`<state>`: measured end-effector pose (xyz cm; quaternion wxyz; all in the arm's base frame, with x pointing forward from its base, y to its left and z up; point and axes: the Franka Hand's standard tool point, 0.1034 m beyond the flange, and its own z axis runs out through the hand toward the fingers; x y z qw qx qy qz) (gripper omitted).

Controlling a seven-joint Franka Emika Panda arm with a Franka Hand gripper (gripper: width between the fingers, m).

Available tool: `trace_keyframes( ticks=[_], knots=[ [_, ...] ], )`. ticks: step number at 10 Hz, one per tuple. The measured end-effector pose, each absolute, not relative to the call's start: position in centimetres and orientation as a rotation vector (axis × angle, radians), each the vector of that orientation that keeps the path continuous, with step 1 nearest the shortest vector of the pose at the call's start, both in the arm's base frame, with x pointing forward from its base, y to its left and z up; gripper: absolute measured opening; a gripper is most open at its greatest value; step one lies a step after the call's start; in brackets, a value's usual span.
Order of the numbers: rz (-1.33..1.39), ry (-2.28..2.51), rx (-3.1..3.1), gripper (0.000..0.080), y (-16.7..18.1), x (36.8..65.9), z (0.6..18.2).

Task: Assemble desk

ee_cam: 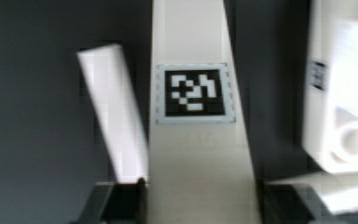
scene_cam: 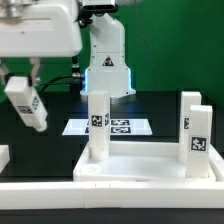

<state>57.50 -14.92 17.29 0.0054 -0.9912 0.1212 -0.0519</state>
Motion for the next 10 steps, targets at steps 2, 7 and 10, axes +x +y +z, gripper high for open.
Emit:
trace_keyframes(
  ticks=[2,7,10],
  knots=[
    [-0.581,0.398,-3.070,0.0288,-11.1,60.0,21.2],
    [-0.862,0.425,-3.075,0.0288,-11.8,59.3,20.4],
    [-0.869,0.434,-3.057,0.0288,-8.9,60.4,18.5]
  ],
)
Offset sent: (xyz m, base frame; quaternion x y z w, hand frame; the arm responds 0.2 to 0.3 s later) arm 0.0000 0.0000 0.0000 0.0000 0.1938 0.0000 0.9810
